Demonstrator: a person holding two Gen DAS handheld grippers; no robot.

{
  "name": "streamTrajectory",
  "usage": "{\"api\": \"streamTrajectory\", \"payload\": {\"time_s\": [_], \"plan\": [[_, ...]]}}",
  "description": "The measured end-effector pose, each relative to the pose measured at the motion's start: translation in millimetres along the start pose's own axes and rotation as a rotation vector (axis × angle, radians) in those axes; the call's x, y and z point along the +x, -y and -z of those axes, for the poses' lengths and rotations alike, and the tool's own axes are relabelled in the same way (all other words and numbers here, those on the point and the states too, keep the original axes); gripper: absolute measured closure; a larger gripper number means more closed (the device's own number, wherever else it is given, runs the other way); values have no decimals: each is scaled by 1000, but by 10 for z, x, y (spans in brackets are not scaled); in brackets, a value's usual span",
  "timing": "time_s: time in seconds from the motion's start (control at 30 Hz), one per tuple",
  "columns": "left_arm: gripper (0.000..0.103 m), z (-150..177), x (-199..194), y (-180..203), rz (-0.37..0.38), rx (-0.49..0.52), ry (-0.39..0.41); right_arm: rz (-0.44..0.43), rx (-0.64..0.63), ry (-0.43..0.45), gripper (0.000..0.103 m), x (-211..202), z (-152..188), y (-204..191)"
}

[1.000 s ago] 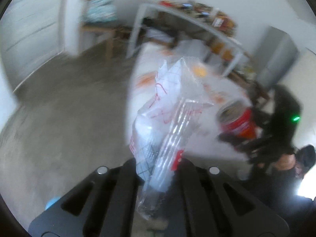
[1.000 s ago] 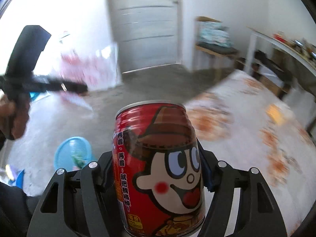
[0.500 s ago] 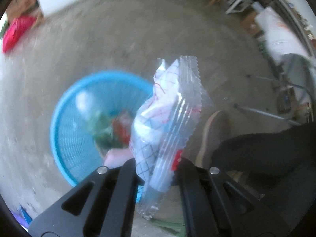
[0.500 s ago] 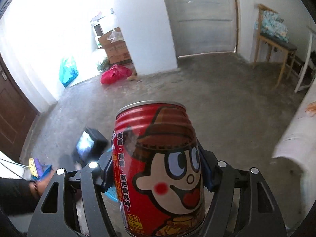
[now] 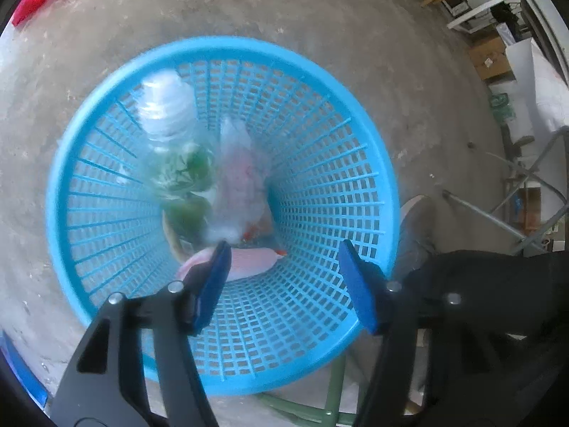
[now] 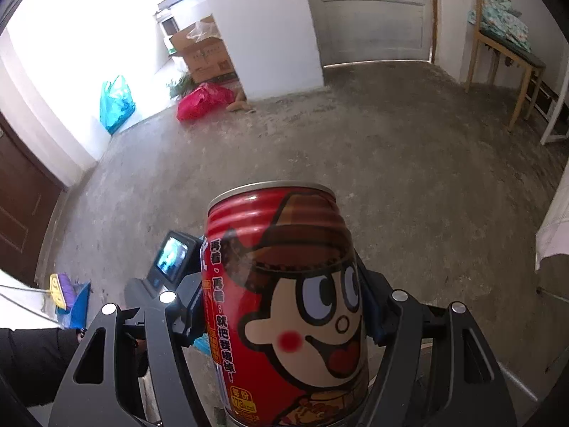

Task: Collect trash
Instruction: 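Open the left gripper to drop the plastic bag into the basket, then open the right gripper to drop the red can into the basket, then move both grippers back to the table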

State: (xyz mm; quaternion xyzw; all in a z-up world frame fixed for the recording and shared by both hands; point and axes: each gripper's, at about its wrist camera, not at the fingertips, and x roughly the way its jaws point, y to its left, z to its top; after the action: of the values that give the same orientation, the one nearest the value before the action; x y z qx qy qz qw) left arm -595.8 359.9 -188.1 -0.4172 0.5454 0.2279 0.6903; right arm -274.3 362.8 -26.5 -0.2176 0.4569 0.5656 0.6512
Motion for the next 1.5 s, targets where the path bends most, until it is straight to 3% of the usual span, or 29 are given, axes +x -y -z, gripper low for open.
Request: {"api": "streamTrajectory", "payload": {"time_s": [0.23, 0.47, 0.83, 0.87, 0.9, 0.93, 1.07, 1.27, 1.5], "plan": [[44, 141, -645, -291, 28, -40, 144, -11, -55, -88, 37, 195, 67, -148], [44, 196, -1036, -694, 15, -130, 253, -41, -115, -215, 37, 609, 94, -453], [44, 381, -1144, -1007, 37, -215, 303, -49, -165, -345, 33, 1238, 169, -849], [44, 394, -1140, -1021, 36, -217, 305, -50, -169, -340, 27, 1268, 167, -858], [44, 405, -1147, -1023, 37, -219, 306, -41, -180, -322, 12, 1267, 168, -872], [44, 413, -1150, -1028, 36, -222, 309, -40, -196, -297, 9, 1241, 165, -879], [44, 403, -1149, -1041, 40, -232, 311, -58, -185, -274, 9, 1179, 133, -834], [44, 326, -1181, -907, 41, -189, 314, -18, -159, -228, 9, 1014, 69, -684], [44, 126, -1392, -424, 65, -97, 362, 52, -10, -108, 9, 438, -130, -182]]}}
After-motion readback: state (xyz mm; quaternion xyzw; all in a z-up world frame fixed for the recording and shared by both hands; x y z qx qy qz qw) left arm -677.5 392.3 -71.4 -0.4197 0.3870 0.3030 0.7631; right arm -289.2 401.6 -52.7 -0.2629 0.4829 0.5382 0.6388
